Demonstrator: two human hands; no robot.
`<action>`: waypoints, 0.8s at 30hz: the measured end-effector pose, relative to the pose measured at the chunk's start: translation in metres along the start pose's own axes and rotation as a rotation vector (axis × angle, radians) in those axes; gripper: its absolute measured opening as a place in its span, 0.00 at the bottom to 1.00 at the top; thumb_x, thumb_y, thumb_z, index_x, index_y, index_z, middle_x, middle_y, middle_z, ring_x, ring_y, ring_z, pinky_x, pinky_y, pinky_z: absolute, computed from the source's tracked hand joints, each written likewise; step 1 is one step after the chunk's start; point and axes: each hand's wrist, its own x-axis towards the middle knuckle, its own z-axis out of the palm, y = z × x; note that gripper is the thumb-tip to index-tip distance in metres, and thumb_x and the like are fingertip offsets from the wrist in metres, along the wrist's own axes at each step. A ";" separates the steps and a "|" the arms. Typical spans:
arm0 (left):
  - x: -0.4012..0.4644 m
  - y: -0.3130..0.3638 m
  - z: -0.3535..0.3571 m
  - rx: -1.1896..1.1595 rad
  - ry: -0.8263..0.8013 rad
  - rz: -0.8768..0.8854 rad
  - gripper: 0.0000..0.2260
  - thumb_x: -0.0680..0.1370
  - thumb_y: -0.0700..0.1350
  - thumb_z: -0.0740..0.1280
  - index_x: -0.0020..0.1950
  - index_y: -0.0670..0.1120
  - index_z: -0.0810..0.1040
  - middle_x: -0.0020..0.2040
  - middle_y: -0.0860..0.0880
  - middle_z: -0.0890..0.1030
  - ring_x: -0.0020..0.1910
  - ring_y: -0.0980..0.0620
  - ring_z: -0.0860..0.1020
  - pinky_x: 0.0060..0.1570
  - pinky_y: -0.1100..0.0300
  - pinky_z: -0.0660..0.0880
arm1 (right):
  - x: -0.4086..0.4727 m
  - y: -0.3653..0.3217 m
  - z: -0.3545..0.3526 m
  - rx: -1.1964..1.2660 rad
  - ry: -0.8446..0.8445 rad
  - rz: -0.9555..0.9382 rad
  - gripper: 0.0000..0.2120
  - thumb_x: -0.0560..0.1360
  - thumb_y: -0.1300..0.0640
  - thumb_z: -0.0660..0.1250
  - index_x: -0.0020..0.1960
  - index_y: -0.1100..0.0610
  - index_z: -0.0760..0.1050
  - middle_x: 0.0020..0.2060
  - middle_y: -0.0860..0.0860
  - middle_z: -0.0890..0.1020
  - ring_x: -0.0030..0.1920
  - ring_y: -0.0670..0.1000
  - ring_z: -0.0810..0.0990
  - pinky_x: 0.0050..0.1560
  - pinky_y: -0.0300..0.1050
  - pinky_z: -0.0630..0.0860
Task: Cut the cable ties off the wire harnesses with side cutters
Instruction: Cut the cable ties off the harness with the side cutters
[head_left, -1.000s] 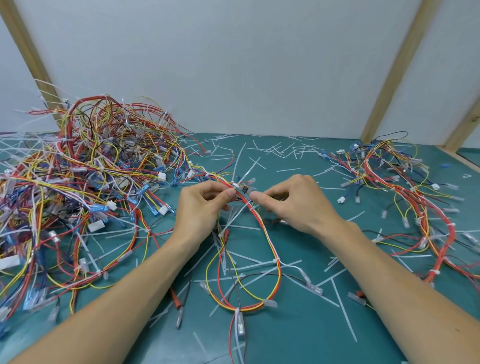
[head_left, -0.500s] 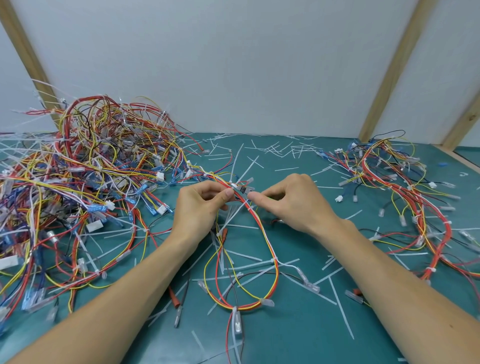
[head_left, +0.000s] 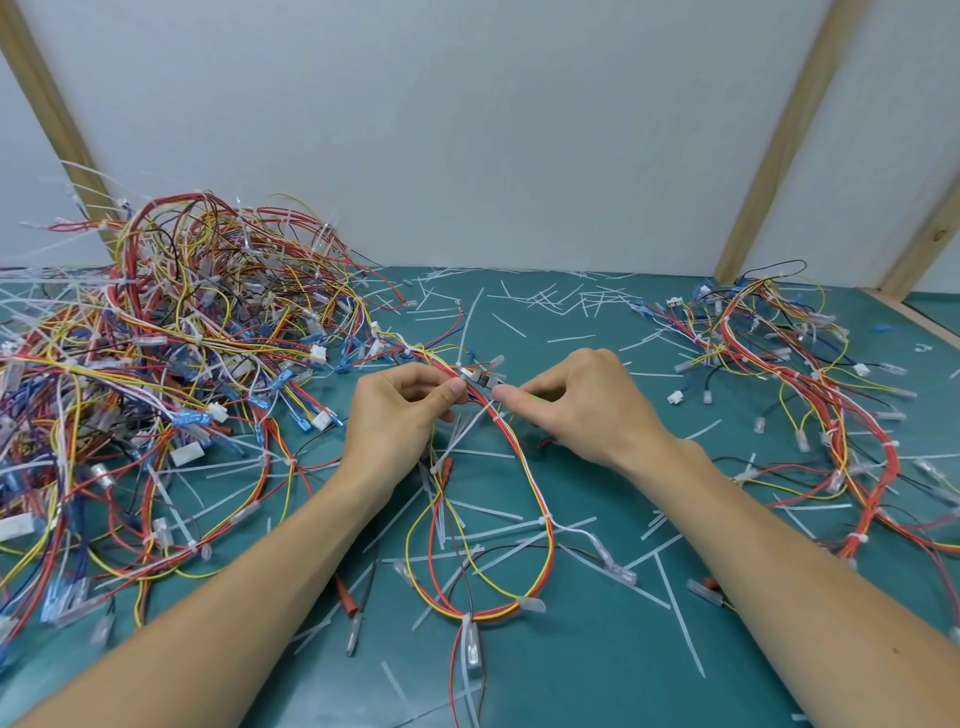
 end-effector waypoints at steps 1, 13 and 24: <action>0.000 0.000 0.000 -0.002 0.000 0.000 0.03 0.76 0.43 0.75 0.42 0.45 0.85 0.38 0.49 0.87 0.35 0.56 0.83 0.39 0.67 0.78 | 0.000 0.000 0.000 -0.003 0.001 0.005 0.26 0.71 0.27 0.61 0.37 0.45 0.87 0.21 0.53 0.71 0.26 0.50 0.62 0.30 0.47 0.70; 0.000 0.005 0.002 -0.065 -0.013 -0.030 0.07 0.77 0.44 0.74 0.46 0.40 0.85 0.41 0.49 0.87 0.33 0.58 0.80 0.38 0.70 0.75 | 0.000 -0.002 0.005 0.128 0.110 0.090 0.22 0.74 0.31 0.67 0.35 0.47 0.85 0.28 0.44 0.83 0.30 0.45 0.80 0.37 0.45 0.78; 0.004 0.006 -0.004 -0.151 0.173 -0.040 0.08 0.79 0.48 0.71 0.45 0.43 0.82 0.42 0.49 0.87 0.24 0.54 0.74 0.27 0.65 0.69 | 0.004 -0.012 -0.001 0.664 -0.074 0.314 0.20 0.74 0.42 0.76 0.39 0.59 0.80 0.29 0.51 0.81 0.27 0.50 0.76 0.26 0.43 0.73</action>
